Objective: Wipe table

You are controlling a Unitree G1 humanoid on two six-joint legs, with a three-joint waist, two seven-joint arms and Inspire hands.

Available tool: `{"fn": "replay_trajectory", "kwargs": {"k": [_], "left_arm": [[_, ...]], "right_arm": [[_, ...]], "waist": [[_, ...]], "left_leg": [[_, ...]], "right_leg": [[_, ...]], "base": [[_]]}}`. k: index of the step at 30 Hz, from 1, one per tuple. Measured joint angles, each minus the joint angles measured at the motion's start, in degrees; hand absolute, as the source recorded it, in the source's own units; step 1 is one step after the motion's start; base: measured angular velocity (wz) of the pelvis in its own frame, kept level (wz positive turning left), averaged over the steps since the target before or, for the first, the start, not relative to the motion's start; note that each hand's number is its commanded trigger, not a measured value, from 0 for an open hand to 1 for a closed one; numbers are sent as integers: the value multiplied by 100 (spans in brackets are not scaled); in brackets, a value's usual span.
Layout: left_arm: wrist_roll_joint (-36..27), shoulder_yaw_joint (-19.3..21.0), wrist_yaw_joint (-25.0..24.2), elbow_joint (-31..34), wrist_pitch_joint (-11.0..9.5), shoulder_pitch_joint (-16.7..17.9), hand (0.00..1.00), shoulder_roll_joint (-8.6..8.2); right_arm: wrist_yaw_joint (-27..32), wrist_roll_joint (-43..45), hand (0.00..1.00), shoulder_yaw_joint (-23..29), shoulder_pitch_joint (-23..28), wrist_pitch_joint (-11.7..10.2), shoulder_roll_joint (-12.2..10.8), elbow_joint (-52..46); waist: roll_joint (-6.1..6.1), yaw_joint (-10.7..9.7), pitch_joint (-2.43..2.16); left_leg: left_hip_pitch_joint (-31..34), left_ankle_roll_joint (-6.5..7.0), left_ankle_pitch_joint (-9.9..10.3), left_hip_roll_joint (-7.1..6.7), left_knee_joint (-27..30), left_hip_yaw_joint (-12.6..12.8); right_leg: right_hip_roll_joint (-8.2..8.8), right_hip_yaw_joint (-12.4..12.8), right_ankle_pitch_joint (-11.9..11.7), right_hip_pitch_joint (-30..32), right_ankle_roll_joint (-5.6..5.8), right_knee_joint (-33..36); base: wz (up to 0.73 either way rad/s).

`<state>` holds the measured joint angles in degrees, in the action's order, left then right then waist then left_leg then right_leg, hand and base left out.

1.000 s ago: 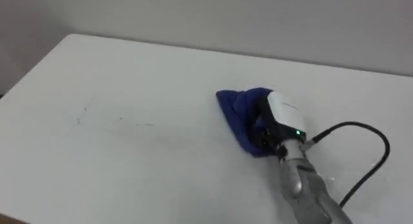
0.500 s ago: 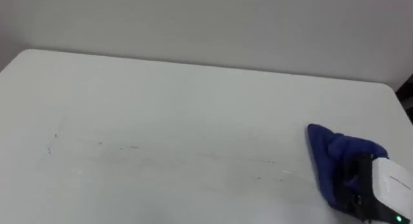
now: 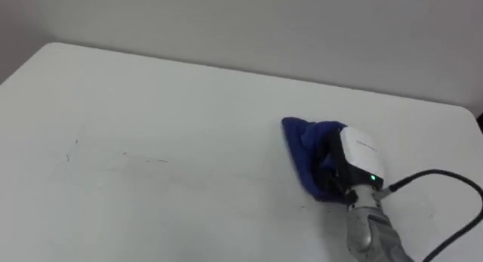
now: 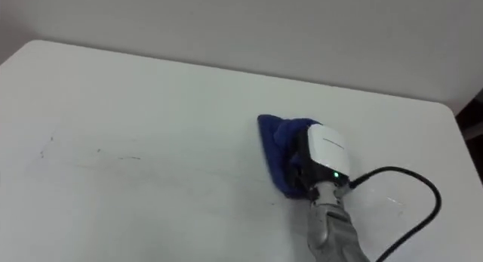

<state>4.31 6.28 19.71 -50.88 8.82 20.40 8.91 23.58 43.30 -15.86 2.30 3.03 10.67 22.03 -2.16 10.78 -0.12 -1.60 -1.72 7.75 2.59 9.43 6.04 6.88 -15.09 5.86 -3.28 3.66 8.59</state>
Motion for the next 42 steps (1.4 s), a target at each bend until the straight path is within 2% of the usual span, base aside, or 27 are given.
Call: {"fn": "replay_trajectory", "kwargs": {"k": [1,3,4,5,6,9,13,15,17,19,20,21,22,23,25,28,31,33,34,35,37,42], "left_arm": [[2,50,-17,1,1,25,0,-4],[16,192,-24,-10,-7,35,0,-3],[42,304,-35,-22,-15,5,0,22],[63,333,-42,-23,-17,-46,0,42],[191,444,-67,-24,-18,-61,0,58],[343,481,-136,-68,-20,-42,0,111],[543,437,-144,-52,-68,-197,0,110],[531,401,-118,67,-88,-230,0,107],[460,286,-46,94,-122,-290,0,108],[255,86,5,111,-134,-368,0,84],[255,22,15,110,-134,-402,0,74],[250,-100,25,86,-146,-468,0,52],[238,-112,42,54,-183,-553,0,-3],[229,-112,72,49,-189,-590,0,-30],[73,-182,114,42,-191,-590,0,-71],[14,-223,122,5,-165,-527,0,-65],[-39,-280,138,27,-164,-432,0,-70],[-41,-285,139,26,-164,-454,0,-74],[-41,-285,139,27,-167,-480,0,-69],[-41,-284,139,27,-167,-484,0,-64],[-40,-286,127,26,-169,-484,0,-64],[-41,-287,93,30,-179,-486,0,-66]], "right_arm": [[90,3,100,132,62,-216,4,49],[353,-7,100,298,181,-486,66,218],[591,-25,100,517,409,-593,95,255],[743,-30,100,632,556,-636,117,270],[1101,-26,100,819,862,-720,234,274],[1803,-60,100,1295,1492,-813,524,406],[2017,-237,100,1700,1693,-874,589,622],[2014,-206,100,1682,1662,-859,540,633],[2013,-233,100,1606,1587,-791,520,651],[1926,-307,100,1405,1414,-514,437,501],[1878,-298,66,1339,1381,-409,428,434],[1744,-271,50,1252,1259,-211,381,333],[1493,-254,4,1242,1143,-2,254,190],[1375,-238,0,1190,1076,84,204,132],[768,-21,0,817,879,350,133,-235],[137,329,0,299,562,568,96,-495],[-301,534,0,76,313,695,43,-504],[-449,631,0,62,241,761,36,-508],[-553,687,0,21,186,799,42,-507],[-606,715,0,12,177,808,48,-508],[-741,865,0,14,183,828,40,-509],[-751,902,0,28,333,792,59,-658]], "waist": [[6,-56,9],[10,-95,9],[8,-128,8],[6,-151,-1],[15,-192,-6],[55,-400,-39],[58,-577,-48],[60,-556,-50],[67,-550,-54],[71,-539,-57],[71,-536,-57],[76,-480,-57],[79,-330,-58],[78,-269,-57],[73,-229,-54],[49,-223,-35],[20,-206,-22],[-2,-129,9],[-24,-111,53],[-38,-110,60],[-81,-110,53],[-83,-113,46]], "left_leg": [[19,1,3,-1,23,-15],[26,3,3,-9,23,-29],[-5,8,6,-31,29,-73],[-9,13,9,-37,41,-79],[-9,30,20,-49,67,-77],[-2,79,54,-121,141,-154],[16,116,78,-149,242,-172],[3,115,77,-150,239,-171],[-13,115,77,-147,240,-169],[-2,103,70,-123,229,-128],[1,96,65,-118,223,-116],[-14,89,61,-90,213,-58],[-33,72,64,-39,199,44],[-40,59,62,-13,189,102],[-26,22,49,41,168,142],[32,-26,21,85,134,100],[-8,-51,7,84,62,29],[-3,-63,-3,82,18,32],[11,-63,-4,81,20,33],[24,-62,-4,80,20,32],[40,-58,1,80,33,31],[2,-54,5,79,57,30]], "right_leg": [[4,-23,3,5,2,-8],[13,-40,8,-6,11,-7],[32,-84,60,-69,86,-43],[44,-103,81,-95,116,-52],[62,-117,86,-120,126,-51],[115,-130,98,-198,167,-37],[138,-83,111,-225,180,16],[134,-68,109,-225,181,17],[120,-29,100,-224,173,16],[92,15,69,-180,140,15],[85,30,64,-166,136,15],[65,87,49,-139,120,20],[33,145,17,-94,83,18],[4,205,4,-66,72,15],[-42,221,3,-15,33,25],[-93,198,28,44,-10,25],[-119,179,62,31,-27,26],[-127,180,27,37,-76,24],[-127,180,21,35,-77,23],[-127,181,20,35,-76,21],[-125,187,30,33,-61,8],[-121,198,38,29,-53,4]], "base": [[9],[9],[15],[17],[9],[9],[5],[-3],[-8],[-13],[-18],[-33],[-41],[-40],[-15],[5],[13],[0],[0],[0],[0],[0]]}}
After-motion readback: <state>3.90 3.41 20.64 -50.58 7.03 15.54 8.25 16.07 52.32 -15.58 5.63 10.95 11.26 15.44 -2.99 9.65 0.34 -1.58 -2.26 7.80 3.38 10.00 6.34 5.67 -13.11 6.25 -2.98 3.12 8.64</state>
